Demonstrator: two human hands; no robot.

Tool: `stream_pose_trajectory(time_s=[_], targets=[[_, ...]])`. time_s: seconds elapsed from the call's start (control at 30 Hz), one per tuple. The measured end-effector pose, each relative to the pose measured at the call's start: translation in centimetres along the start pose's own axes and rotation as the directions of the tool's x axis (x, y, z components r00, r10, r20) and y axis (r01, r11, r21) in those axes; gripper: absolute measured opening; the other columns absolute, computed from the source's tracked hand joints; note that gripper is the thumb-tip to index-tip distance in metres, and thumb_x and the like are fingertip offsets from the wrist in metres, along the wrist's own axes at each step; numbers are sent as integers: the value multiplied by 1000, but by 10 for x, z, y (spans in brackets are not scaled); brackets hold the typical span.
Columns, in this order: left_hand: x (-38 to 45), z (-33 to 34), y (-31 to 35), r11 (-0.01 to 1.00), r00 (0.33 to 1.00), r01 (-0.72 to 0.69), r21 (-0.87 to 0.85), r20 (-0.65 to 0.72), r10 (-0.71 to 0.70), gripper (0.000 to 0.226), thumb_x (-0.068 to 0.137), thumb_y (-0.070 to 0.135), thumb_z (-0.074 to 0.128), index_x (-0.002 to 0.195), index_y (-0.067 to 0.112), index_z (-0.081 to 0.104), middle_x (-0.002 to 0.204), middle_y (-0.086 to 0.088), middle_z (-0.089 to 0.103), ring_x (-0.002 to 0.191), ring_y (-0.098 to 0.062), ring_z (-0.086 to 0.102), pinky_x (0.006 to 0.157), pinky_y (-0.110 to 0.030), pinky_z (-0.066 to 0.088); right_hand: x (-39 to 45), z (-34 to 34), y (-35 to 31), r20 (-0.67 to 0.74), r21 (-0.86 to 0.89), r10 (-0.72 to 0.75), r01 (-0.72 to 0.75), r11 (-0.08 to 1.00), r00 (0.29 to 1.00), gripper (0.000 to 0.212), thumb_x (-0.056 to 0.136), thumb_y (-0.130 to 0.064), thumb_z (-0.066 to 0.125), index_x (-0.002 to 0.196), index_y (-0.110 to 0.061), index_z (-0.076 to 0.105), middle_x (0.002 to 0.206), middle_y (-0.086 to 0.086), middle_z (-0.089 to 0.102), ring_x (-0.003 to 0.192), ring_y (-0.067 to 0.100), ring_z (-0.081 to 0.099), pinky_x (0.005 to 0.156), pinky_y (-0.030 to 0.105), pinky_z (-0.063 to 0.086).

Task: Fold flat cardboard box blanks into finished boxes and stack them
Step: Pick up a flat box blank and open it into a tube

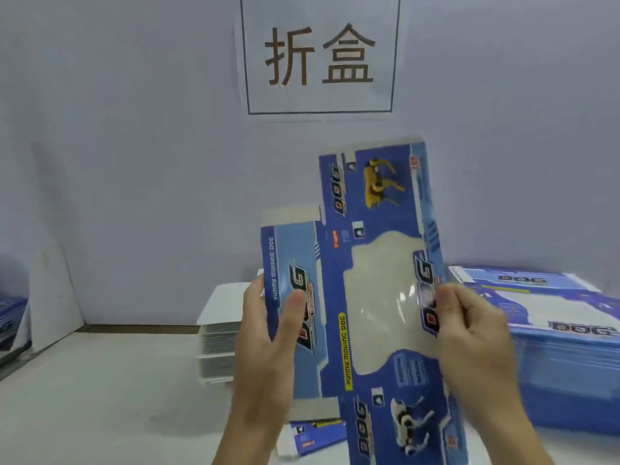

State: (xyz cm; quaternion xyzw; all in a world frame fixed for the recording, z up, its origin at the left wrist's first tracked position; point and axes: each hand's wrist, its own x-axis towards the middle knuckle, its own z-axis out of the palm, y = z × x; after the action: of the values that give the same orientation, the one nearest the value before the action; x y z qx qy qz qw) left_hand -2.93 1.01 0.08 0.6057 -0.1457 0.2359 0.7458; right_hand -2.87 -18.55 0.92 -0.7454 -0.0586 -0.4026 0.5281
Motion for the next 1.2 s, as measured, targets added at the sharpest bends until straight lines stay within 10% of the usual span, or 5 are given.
stream_pose_trajectory(time_s=[0.17, 0.4, 0.7, 1.07, 1.2], targets=[[7, 2, -13, 988, 999, -36, 152, 13, 34, 77, 62, 63, 70, 128, 33, 45, 109, 24, 67, 103, -2, 67, 79, -24, 60, -6, 15, 22, 104, 63, 128, -135, 989, 986, 34, 105, -31, 43, 81, -14, 59, 78, 13, 60, 75, 33, 53, 64, 46, 43], [-4, 18, -26, 895, 998, -44, 444, 56, 21, 116, 48, 80, 77, 141, 32, 27, 123, 18, 60, 114, -6, 62, 94, -38, 56, -21, 40, 25, 164, 66, 62, -74, 995, 984, 14, 104, -29, 47, 102, -31, 60, 95, -25, 68, 88, -3, 63, 69, 11, 48], [4, 7, -30, 994, 995, 67, 87, -79, -60, 46, 67, 52, 72, 104, 33, 51, 97, 20, 71, 82, -5, 74, 52, -20, 56, -13, 7, 26, 105, 294, 205, -227, 928, 973, 49, 106, -30, 43, 73, -53, 71, 72, -42, 60, 70, -20, 59, 54, 1, 45], [-4, 14, -28, 949, 997, -77, 305, 24, 73, 88, 59, 61, 78, 131, 27, 42, 113, 30, 62, 107, 2, 64, 77, -26, 61, -17, 13, 16, 203, 242, 63, -112, 964, 977, 28, 106, -28, 38, 104, -23, 66, 89, -14, 70, 81, 0, 65, 64, 12, 51], [-1, 11, -31, 993, 999, -25, 112, -26, 28, 51, 67, 51, 73, 113, 37, 54, 103, 24, 69, 97, -4, 71, 61, -25, 60, -17, 10, 21, 84, 298, 148, -167, 940, 985, 36, 106, -30, 38, 90, -30, 71, 81, -22, 69, 75, -5, 62, 60, 12, 50]])
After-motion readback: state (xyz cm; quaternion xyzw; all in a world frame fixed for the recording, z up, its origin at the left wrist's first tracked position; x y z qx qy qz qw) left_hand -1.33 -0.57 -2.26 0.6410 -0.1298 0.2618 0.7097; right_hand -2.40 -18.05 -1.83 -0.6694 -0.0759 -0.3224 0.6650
